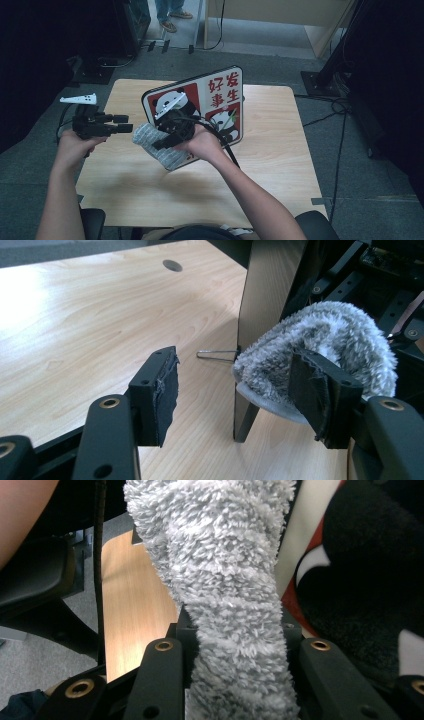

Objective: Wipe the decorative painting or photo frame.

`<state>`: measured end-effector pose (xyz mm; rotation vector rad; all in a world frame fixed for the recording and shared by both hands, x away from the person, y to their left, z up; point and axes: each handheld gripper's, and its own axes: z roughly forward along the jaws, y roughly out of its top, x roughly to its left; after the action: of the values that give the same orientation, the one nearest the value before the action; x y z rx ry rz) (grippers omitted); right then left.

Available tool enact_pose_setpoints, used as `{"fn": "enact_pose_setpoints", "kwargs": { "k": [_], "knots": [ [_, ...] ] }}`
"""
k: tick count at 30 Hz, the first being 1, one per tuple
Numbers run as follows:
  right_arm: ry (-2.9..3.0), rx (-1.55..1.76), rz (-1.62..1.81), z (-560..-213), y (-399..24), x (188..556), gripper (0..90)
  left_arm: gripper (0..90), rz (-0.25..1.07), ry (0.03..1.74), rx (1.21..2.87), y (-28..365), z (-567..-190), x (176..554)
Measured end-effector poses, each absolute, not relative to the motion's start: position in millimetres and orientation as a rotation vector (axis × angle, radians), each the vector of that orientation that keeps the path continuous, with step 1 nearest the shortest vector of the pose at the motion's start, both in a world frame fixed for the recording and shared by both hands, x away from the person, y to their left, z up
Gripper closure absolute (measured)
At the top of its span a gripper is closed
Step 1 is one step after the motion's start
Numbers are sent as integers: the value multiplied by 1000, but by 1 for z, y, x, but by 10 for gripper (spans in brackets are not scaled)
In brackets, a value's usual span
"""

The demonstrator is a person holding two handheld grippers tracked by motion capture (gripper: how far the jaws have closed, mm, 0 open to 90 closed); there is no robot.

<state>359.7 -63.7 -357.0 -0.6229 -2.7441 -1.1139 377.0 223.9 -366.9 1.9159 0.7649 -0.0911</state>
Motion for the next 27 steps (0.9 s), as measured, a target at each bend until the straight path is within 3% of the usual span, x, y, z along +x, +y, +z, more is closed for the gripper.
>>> {"fn": "enact_pose_setpoints", "kwargs": {
  "k": [27],
  "knots": [
    [-2723, -636, -1052, -405, -66, 349, 677, 379, -98, 718, 1949, 208, -362, 376]
  ]
}}
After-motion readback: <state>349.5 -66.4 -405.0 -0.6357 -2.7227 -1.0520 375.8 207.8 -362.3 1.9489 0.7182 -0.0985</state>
